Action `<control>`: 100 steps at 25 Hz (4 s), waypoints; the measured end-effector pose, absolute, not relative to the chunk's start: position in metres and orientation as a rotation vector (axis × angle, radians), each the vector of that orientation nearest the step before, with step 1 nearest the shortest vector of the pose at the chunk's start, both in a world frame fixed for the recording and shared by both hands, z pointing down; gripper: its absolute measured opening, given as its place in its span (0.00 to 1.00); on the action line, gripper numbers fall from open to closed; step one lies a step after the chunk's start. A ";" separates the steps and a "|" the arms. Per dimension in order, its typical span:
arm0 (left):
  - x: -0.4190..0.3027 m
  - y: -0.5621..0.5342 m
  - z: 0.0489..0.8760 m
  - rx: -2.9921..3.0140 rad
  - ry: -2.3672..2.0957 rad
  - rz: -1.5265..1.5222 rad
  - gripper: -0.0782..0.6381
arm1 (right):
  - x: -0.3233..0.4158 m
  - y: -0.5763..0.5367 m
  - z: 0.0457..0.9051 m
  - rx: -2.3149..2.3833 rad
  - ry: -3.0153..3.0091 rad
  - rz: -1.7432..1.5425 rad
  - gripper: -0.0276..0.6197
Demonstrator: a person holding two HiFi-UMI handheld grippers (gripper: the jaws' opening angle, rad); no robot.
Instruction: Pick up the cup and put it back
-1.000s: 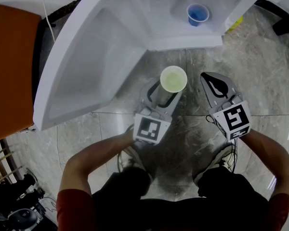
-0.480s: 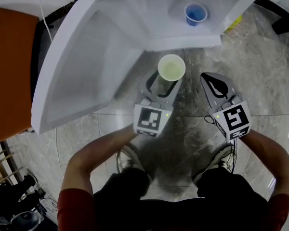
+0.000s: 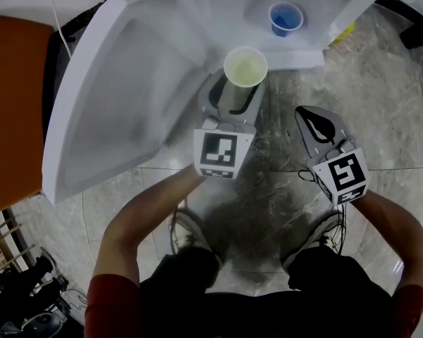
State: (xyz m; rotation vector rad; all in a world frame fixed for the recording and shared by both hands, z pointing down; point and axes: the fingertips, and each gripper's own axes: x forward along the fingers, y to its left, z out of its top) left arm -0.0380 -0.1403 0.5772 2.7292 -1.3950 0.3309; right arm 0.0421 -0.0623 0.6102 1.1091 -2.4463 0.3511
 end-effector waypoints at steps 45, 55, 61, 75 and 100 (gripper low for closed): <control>-0.013 -0.262 0.618 2.535 -1.690 0.383 0.47 | 0.066 -0.070 0.641 1.169 -2.394 0.402 0.04; -0.011 -0.265 0.621 2.516 -1.681 0.385 0.49 | 0.069 -0.070 0.640 1.169 -2.392 0.402 0.04; -0.012 -0.262 0.619 2.532 -1.676 0.400 0.50 | 0.070 -0.070 0.640 1.181 -2.386 0.415 0.04; -0.027 -0.230 0.622 2.543 -1.628 0.441 0.50 | 0.066 -0.068 0.630 1.179 -2.391 0.394 0.04; -0.064 -0.092 0.599 2.653 -1.303 0.403 0.49 | 0.035 -0.065 0.610 1.135 -2.423 0.343 0.04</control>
